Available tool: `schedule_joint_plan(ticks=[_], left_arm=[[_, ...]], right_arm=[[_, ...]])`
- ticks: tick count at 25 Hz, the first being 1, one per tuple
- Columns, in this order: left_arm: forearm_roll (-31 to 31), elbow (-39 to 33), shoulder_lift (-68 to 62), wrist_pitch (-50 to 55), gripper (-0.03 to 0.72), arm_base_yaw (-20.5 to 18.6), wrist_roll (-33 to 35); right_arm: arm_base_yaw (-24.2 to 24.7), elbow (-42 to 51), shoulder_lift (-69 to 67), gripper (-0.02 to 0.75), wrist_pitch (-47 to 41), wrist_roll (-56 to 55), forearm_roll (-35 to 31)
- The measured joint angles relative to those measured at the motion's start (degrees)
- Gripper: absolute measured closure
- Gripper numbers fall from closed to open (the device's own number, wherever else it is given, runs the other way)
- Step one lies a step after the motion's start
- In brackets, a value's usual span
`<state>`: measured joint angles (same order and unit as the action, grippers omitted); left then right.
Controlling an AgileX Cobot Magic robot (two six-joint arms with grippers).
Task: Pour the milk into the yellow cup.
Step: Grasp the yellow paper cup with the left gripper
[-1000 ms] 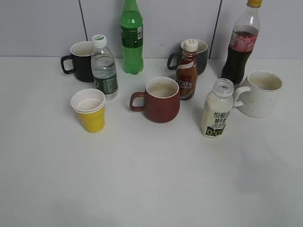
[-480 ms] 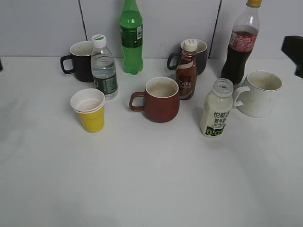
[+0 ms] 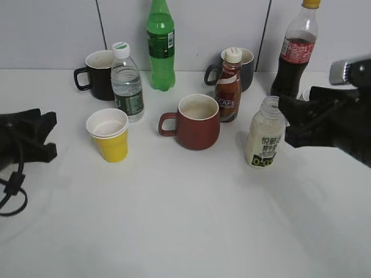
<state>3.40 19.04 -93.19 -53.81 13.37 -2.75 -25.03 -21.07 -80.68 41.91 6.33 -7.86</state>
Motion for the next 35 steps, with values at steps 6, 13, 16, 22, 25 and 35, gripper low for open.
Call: schedule_joint_plan(ticks=[6, 13, 16, 22, 25, 35], left_arm=[[2.3, -7.1, -10.7, -14.5, 0.447, 0.2, 0.0], [9.8, -1.5, -20.4, -15.1, 0.251, 0.2, 0.0], [12.2, 2.1, -23.2, -15.1, 0.099, 0.2, 0.0], [16.6, 8.4, -27.4, -15.4, 0.023, 0.2, 0.0], [19.5, 11.5, -29.9, -15.5, 0.02, 0.2, 0.0], [21.5, 20.1, -35.1, -15.4, 0.036, 0.2, 0.0]], right_arm=[[-0.1, 6.0, -9.1, 0.289, 13.1, -0.1, 2.9], [-0.1, 6.7, -23.4, 0.129, 26.2, -1.1, 3.7], [-0.1, 6.4, -27.2, 0.12, 26.5, -2.0, 3.7], [-0.1, 6.1, -28.5, 0.12, 27.2, -2.2, 3.8], [-0.1, 6.1, -28.5, 0.124, 27.3, -2.2, 3.8], [-0.1, 6.0, -28.5, 0.141, 27.4, -2.4, 3.8]])
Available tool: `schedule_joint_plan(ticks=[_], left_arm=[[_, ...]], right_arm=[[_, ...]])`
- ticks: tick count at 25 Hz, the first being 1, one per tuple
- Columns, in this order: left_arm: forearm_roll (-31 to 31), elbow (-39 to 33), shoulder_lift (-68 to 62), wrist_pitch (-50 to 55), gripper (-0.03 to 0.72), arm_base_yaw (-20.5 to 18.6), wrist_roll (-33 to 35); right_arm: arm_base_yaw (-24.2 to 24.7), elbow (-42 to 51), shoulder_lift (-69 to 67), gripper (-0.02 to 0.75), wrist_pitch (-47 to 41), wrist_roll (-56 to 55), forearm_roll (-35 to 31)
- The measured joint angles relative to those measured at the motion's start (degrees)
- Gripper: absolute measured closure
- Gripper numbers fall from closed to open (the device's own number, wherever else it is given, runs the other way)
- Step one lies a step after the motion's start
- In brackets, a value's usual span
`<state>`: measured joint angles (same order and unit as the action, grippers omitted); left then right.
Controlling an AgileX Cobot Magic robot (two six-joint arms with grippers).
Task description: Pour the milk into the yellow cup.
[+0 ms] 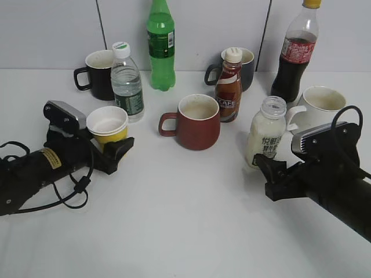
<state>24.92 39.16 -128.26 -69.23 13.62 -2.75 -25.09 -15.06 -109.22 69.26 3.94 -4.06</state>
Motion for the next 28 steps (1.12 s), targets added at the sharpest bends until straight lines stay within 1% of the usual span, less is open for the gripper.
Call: schedule_joint_plan(ticks=[2, 3, 4, 5, 7, 8, 9, 12, 14, 15, 19, 23, 28], left_arm=[[0.0, 0.8, -0.2, 0.0, 0.055, 0.0, 0.0], [0.0, 1.4, -0.3, 0.0, 0.087, 0.0, 0.0], [0.0, 1.4, -0.3, 0.0, 0.087, 0.0, 0.0], [0.0, 2.0, -0.6, 0.0, 0.143, 0.0, 0.0], [-0.1, 2.1, -0.6, 0.0, 0.192, 0.0, 0.0], [-0.1, 2.1, -0.6, 0.0, 0.228, 0.0, 0.0], [-0.1, 2.1, -0.6, 0.0, 0.232, 0.0, 0.0], [-0.1, 2.1, -0.6, 0.0, 0.304, 0.0, 0.0], [-0.1, 2.1, -0.6, 0.0, 0.304, 0.0, 0.0], [0.0, 2.1, -0.5, 0.0, 0.321, 0.0, 0.0], [0.1, 1.7, 0.6, 0.1, 0.326, 0.0, 0.0], [0.1, 0.8, 2.4, 0.0, 0.327, 0.0, 0.0], [0.2, 0.2, 3.8, 0.0, 0.328, 0.0, 0.0]], right_arm=[[0.0, 0.0, 0.0, 0.143, 0.0, 0.0, 0.0], [0.0, 0.0, 0.0, 0.142, 0.0, 0.0, 0.0], [0.0, 0.0, 0.0, 0.142, 0.0, 0.0, 0.0], [0.0, -0.1, 0.0, 0.142, 0.0, 0.0, 0.2], [0.0, -0.6, 0.0, 0.142, 0.0, 0.0, 1.0], [0.0, -1.1, 0.0, 0.142, 0.0, 0.0, 1.2], [0.0, -1.8, 0.0, 0.142, 0.0, 0.0, 1.3], [0.0, -3.9, 0.0, 0.142, 0.0, 0.0, 1.3], [0.0, -5.1, -0.1, 0.142, 0.0, -0.1, 1.2], [0.0, -5.8, -0.1, 0.142, 0.0, -0.1, 1.2], [0.0, -8.3, -0.6, 0.142, -1.8, -0.5, 0.6], [0.0, -10.9, -4.6, 0.142, -2.7, -1.0, -2.1], [0.0, -13.1, -9.9, 0.142, -0.9, -1.4, -2.6]])
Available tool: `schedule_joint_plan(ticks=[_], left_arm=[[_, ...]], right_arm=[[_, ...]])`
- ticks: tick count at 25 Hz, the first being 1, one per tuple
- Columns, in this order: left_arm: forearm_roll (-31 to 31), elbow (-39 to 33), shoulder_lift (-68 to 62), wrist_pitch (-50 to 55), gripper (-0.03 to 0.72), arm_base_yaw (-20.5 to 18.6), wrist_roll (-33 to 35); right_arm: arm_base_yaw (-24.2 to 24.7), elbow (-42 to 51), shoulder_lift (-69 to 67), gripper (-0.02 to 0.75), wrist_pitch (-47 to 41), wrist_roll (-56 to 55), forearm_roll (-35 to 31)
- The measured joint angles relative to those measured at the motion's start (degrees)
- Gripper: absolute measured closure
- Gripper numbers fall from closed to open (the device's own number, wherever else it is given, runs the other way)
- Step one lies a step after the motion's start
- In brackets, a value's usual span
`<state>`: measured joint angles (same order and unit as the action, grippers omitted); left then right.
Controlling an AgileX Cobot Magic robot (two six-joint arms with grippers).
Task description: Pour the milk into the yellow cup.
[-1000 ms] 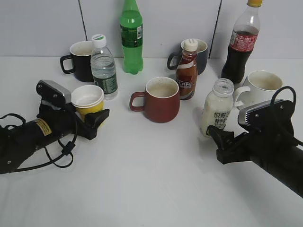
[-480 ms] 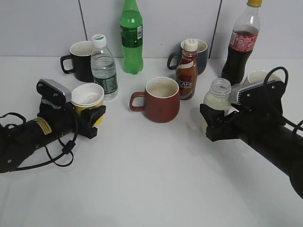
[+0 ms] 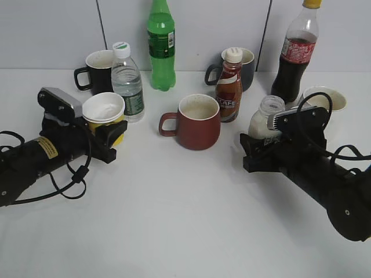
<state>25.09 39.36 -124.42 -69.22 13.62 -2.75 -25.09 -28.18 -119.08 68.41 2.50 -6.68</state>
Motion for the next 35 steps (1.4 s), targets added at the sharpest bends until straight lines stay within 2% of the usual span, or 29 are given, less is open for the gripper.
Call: schedule_joint_plan(ticks=[6, 11, 15, 28, 31, 35], left_arm=[[0.3, -0.2, 0.2, 0.0, 0.328, 0.0, 0.0], [1.5, -0.2, 0.2, 0.0, 0.328, 0.0, 0.0], [2.3, -0.2, 0.2, 0.0, 0.328, 0.0, 0.0], [3.6, -0.2, 0.8, 0.2, 0.329, 0.5, 0.0], [4.1, -0.2, 3.1, 0.2, 0.329, 1.5, -0.1], [4.2, -0.2, 6.1, 0.6, 0.33, 3.9, -0.7]], right_arm=[[0.0, -0.8, -2.5, 0.16, 0.8, -0.3, -0.8], [0.0, -1.8, -4.9, 0.248, 0.9, -0.5, -1.0], [0.0, -3.1, -5.8, 0.291, 1.0, -0.8, -1.4], [0.0, -2.9, -3.8, 0.299, -0.3, 3.9, -2.7], [0.0, -2.6, -0.1, 0.299, -1.0, 4.8, -0.9], [0.0, -2.7, 5.4, 0.299, -0.9, 7.1, 5.6]])
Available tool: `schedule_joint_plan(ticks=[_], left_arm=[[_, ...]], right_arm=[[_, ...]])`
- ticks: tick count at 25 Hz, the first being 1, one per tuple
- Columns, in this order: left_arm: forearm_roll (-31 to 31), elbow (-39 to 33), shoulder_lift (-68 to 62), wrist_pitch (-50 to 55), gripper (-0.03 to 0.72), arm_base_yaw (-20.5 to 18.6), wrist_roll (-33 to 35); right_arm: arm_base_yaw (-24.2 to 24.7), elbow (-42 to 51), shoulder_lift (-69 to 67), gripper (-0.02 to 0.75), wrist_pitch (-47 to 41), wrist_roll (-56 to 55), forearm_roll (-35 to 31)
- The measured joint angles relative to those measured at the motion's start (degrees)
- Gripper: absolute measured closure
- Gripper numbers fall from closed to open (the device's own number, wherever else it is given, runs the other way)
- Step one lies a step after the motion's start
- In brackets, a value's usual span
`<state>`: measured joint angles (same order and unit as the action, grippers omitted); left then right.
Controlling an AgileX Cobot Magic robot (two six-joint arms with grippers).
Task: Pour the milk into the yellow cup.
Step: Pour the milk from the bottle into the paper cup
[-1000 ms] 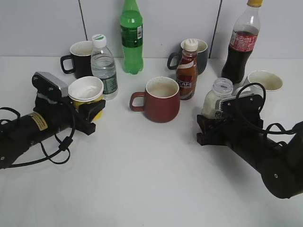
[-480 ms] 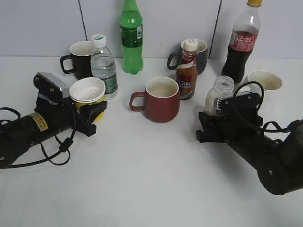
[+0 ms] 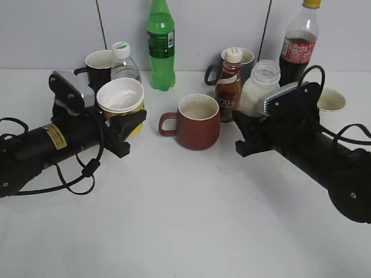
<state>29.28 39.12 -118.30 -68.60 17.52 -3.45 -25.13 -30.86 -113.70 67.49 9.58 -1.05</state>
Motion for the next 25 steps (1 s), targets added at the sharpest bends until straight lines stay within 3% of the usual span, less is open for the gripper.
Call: schedule_joint_plan(ticks=[4, 13, 20, 25], left_arm=[[0.1, 0.1, 2.7, 3.8, 0.33, 2.3, -1.0], [5.5, 0.1, 7.9, 7.3, 0.33, 6.3, -13.1], [8.1, 0.2, 7.9, 11.7, 0.33, 10.8, -14.9], [8.8, 1.4, 7.9, 13.8, 0.33, 12.8, -15.0]], right_arm=[[0.0, -2.1, 4.7, 0.299, -6.0, 0.6, 5.9], [-0.8, -11.1, 8.0, 0.299, -19.6, 8.1, 17.9], [-0.8, -15.4, 8.0, 0.299, -21.8, 17.3, 25.4], [-0.8, -15.4, 8.1, 0.299, -22.3, 26.4, 27.1]])
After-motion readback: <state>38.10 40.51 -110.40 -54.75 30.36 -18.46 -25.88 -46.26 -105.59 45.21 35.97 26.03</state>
